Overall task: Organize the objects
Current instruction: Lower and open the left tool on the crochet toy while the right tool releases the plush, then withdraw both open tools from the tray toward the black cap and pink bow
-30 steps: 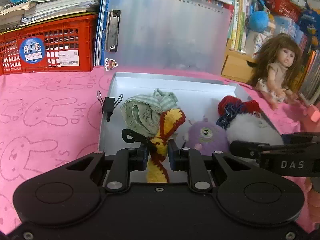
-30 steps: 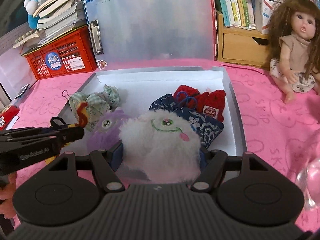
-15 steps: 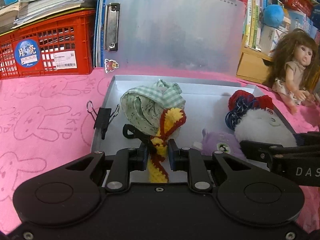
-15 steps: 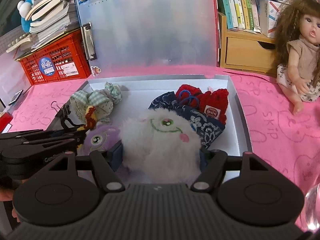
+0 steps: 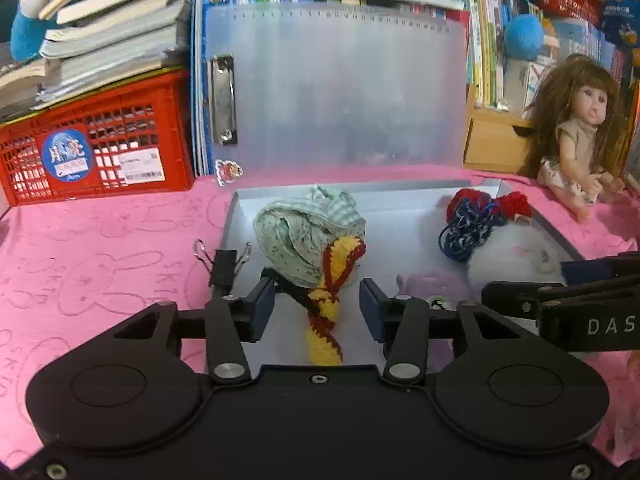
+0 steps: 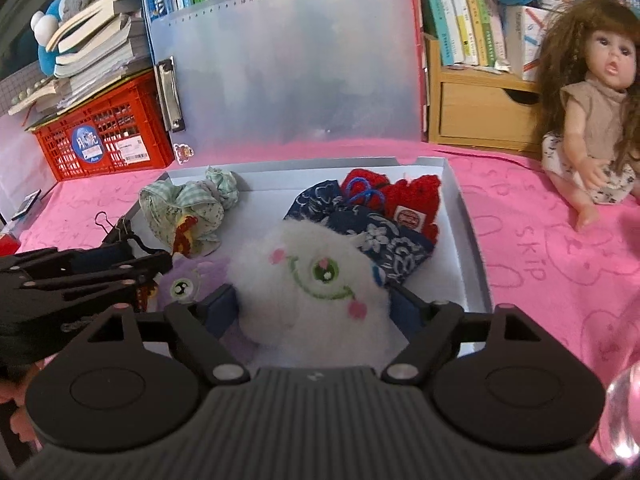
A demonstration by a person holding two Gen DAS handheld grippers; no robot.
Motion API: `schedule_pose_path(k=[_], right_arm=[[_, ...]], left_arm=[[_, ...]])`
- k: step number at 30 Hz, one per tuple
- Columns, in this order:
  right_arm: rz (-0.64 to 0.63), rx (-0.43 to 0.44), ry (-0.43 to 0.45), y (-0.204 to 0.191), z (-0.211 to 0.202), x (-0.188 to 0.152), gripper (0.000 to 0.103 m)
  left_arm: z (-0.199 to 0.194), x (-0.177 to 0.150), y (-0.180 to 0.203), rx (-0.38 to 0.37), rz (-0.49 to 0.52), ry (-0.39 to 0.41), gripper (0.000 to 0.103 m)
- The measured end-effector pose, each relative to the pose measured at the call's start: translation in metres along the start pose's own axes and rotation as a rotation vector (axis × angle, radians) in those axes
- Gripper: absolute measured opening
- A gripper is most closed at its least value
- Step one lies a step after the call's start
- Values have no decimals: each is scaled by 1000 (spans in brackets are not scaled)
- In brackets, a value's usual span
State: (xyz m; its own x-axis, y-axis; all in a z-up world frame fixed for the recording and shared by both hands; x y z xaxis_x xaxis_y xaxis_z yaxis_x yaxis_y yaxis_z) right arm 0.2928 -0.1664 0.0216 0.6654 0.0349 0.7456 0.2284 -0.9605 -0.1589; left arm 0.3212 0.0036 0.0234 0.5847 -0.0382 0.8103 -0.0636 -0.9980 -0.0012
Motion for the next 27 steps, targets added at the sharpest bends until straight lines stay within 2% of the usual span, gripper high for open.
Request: schedule_pose_path(k=[6,12,20,27], right_arm=[[3,23,41,4,-28,-3,89],[-57,42,90,3,-67,-10,91],[-135,39,130,5,-110,-32,95],[-227,-3,111,1,-121,-67,96]], left_arm=[[-35,-3,0,-42,-1,34,54],[-79,-16,7,-91,49,66,62],[-132,-53,14,-177,89,62,66],[-170,-92,16,-239,86,52,68]])
Point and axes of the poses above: each gripper's, at about its wrist camera, not at the fingertips, and z roughly the way its jaws point, y to its right, x to its top, the point moved 2 cm from there along z, roughly the way its jaws point, and after that the axes turned 1 degree about x, right-handed, at the moved point
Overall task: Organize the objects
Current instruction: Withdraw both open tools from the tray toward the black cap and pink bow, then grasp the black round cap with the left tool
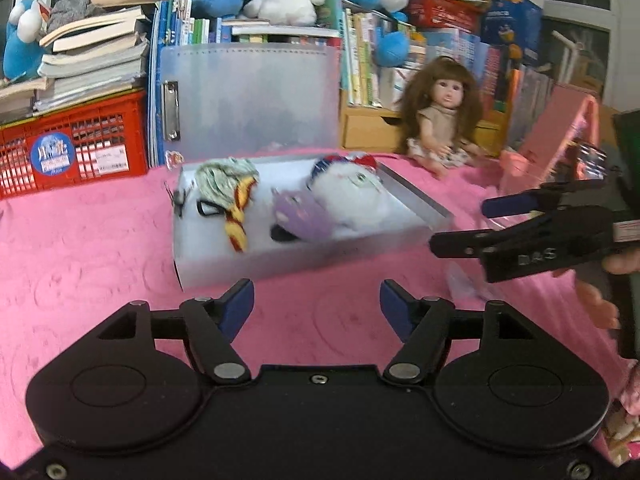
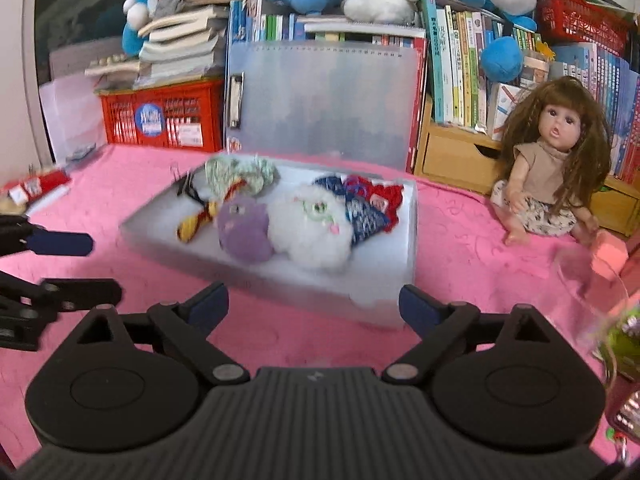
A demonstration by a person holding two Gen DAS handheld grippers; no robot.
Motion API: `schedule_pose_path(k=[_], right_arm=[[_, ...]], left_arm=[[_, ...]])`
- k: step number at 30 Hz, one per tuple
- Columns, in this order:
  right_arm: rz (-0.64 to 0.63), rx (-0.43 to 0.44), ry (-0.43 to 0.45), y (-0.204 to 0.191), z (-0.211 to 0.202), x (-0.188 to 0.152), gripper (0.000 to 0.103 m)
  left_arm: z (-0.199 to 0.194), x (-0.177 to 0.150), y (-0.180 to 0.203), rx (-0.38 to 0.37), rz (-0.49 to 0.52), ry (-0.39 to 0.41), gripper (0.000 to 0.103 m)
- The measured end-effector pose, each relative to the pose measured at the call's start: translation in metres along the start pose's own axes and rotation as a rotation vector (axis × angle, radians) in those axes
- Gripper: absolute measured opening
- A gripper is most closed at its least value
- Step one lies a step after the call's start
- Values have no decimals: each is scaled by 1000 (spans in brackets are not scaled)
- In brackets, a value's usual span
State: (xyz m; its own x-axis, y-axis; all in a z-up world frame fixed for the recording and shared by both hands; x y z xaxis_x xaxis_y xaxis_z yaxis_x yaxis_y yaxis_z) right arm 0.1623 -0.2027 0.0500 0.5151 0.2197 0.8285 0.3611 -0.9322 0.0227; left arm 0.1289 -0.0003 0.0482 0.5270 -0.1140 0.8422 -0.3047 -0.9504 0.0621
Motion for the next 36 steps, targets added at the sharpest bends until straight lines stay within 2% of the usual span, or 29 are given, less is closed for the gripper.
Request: schedule_pose_path(k=[9,20,23,25,26,31,36], right_arm=[[35,-38,-29,4,-4,-40,96],[94,-62,-38,14,0,-64,97],[114,-66,-45,17,2,-66,96],[124,-68,-41,18,2,-67,96],[128,-69,-45,19,2,-67,96],[130,-81,-69,19,6,-67,97],[121,-87,-74,16,7,-68,98]], left_arm=[[-37,-43,18,-36,35,-11,70],[-58,-84,46,-91,95,-58,70],[-59,-90,53,-113,118,-76,63],[-58,-95,58,-115,127,-84,50],[-58,-97,60,-118,132,-88,48],[-57,-101,65,-93,134,-73,39],[-57,-102,64,-71,112,-52,36]])
Point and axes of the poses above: each gripper's, at about its wrist camera, not at the fingertips, and z roughly the way its jaws point, y to its right, x to its top, the point moved 2 cm from there along z, roughly the way its jaws point, and after that the axes turned 1 degree about x, right-handed, at the moved point
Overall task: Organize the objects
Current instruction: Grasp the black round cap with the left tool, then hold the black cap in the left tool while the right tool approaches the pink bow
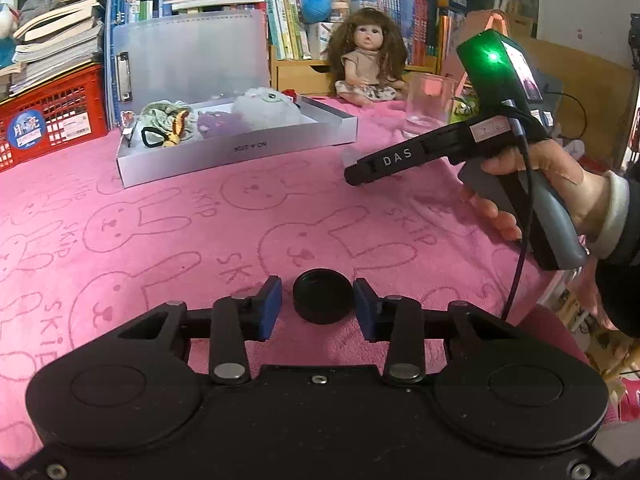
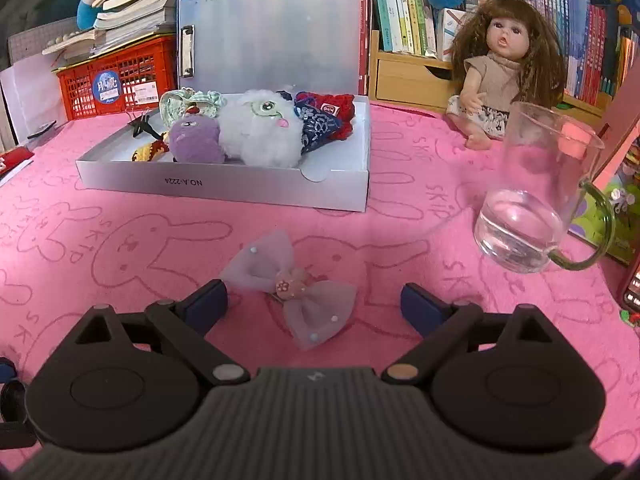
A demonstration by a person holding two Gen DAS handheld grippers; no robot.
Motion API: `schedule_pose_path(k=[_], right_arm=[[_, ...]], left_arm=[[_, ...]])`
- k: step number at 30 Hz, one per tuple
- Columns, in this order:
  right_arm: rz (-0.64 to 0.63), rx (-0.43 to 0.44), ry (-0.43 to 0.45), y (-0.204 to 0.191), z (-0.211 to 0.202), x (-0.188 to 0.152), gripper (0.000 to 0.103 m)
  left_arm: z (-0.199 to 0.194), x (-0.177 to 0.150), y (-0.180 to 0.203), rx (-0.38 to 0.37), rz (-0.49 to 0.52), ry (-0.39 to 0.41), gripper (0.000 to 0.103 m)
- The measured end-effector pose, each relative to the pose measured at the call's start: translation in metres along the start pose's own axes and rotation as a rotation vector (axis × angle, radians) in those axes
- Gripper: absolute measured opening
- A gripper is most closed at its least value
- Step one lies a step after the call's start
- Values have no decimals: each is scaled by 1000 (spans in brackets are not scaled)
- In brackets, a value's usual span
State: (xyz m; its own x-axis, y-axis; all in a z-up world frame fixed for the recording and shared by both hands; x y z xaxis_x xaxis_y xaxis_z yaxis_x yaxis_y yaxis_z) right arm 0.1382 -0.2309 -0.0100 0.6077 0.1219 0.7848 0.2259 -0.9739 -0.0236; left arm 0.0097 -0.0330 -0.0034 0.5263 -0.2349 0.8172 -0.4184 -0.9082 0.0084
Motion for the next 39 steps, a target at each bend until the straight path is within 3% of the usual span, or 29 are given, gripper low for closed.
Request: schedule_pose_path(k=[3,23,39], right_arm=[[8,-6,12,-2,-3,-5,98],[-20,25,23,-7,-6,-8,100],[-14,31,28,-6,-5,-9,98]], left_arm=[[0,-1,0,17,6,9,31],[2,11,-17,68,-97,13,30],[7,25,-21,93,-114,27,30]])
Point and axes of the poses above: each gripper's, at about its wrist camera, not at the fingertips, and z roughly the way its jaws point, y to its right, x to its top, the point moved 2 cm from there along z, roughly the way its jaws point, and after that the axes turned 1 degree about x, right-handed, at the moved point
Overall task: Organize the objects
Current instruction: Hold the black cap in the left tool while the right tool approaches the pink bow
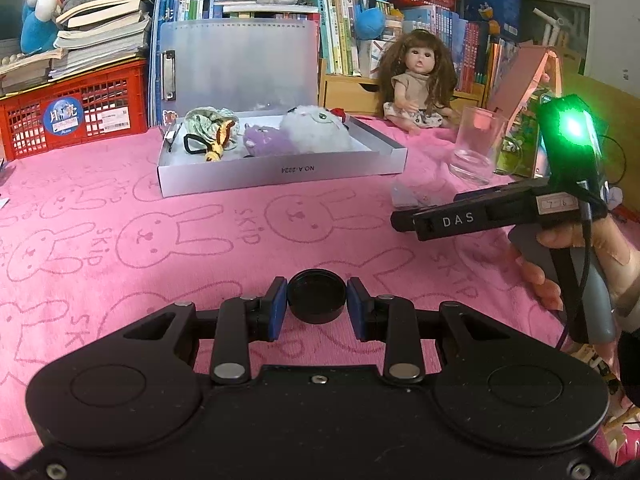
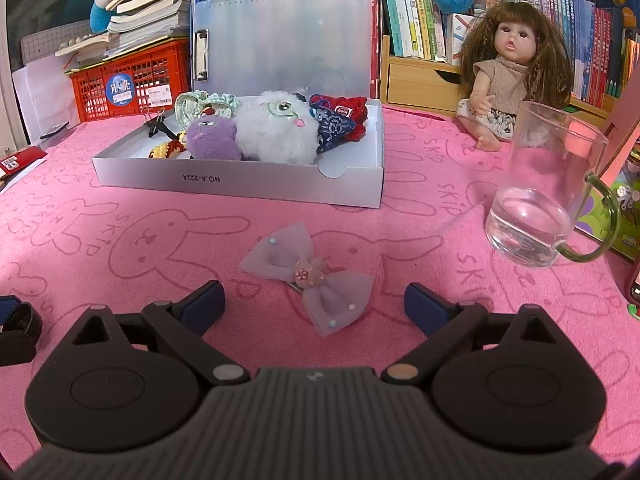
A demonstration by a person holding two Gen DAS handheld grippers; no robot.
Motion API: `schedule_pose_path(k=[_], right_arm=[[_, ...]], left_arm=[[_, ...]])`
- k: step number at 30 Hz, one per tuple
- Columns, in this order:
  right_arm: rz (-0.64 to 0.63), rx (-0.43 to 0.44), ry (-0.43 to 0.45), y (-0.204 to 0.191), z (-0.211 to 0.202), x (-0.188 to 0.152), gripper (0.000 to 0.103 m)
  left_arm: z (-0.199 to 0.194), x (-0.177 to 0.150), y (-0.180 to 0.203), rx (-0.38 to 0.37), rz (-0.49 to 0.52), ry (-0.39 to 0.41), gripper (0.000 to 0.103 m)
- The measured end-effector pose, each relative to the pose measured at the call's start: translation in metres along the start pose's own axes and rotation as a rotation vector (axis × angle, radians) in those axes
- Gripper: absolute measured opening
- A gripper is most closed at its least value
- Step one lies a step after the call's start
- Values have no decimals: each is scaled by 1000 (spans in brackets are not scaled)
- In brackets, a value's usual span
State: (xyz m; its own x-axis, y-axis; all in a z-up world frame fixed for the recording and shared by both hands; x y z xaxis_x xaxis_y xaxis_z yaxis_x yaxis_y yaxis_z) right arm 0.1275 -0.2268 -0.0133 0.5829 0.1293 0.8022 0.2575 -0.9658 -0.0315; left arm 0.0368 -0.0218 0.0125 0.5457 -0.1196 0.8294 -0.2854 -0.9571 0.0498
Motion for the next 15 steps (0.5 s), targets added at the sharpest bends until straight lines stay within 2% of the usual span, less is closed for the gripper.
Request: schedule_pose_path(k=[9,15], right_arm=[[28,-2,25,5,-5,0,83],[-11,-6,46,-2,-10,1,61]], left_arm=[[8,5,-4,3,-15,5,30],[14,12,-10,17,-20,14,30]])
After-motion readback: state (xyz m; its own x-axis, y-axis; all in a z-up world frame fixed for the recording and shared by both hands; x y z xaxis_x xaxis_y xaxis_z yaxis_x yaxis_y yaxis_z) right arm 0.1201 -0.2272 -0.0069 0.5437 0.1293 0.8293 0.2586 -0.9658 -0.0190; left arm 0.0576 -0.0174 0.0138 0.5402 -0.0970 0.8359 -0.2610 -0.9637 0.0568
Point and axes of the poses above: each gripper's, at about its wrist camera, not at the fingertips, and z roughly the way its jaws point, y to its right, x to its top, the point moved 2 cm from there along z, roughly the way its jaws point, and after that the axes turned 1 degree about x, right-handed, at the moved point
